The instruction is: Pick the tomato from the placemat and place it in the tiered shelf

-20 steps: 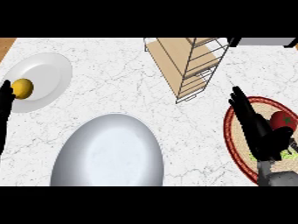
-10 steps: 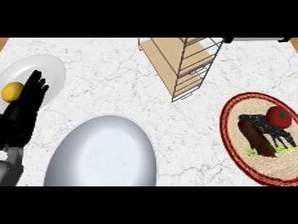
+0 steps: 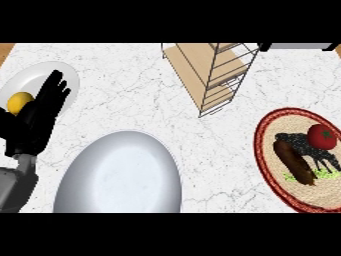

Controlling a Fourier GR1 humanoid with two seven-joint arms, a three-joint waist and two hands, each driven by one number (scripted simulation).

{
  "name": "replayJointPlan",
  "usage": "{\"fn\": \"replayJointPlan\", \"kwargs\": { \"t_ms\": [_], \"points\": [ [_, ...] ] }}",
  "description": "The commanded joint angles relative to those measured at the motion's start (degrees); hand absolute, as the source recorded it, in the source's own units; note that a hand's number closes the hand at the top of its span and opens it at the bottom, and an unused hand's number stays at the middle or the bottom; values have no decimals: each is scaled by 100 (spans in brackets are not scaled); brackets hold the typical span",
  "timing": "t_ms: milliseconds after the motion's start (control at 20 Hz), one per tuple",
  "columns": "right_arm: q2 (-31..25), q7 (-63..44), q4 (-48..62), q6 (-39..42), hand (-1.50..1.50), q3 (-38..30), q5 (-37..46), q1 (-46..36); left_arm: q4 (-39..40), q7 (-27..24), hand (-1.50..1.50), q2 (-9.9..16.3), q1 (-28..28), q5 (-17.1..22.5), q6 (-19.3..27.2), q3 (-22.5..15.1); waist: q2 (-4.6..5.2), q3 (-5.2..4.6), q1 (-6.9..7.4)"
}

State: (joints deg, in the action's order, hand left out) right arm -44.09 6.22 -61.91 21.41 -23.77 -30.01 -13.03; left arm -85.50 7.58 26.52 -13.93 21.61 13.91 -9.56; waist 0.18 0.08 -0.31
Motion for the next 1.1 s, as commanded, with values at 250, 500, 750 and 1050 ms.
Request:
{"fn": "replayJointPlan", "kwargs": {
  "t_ms": [250, 500, 750, 1050],
  "points": [
    [-1840, -883, -646, 932, -150, 1107, 1629, 280, -46, 14, 0, 18, 20, 40, -167, 48, -10, -30, 113],
    [-2151, -1698, -1461, 208, -150, 1994, 2967, -265, 204, 222, 0, -77, -582, -3, -147, 38, 51, -28, 222],
    [-1155, -2894, -2179, -233, -150, 2795, 3456, -365, 484, -34, 0, -158, -322, -81, -259, 177, 3, -15, 109],
    [-608, -3751, -2231, 100, -150, 3212, 3931, -853, 379, -99, 0, -210, -50, -146, -435, 361, -11, -14, 88]
  ]
}}
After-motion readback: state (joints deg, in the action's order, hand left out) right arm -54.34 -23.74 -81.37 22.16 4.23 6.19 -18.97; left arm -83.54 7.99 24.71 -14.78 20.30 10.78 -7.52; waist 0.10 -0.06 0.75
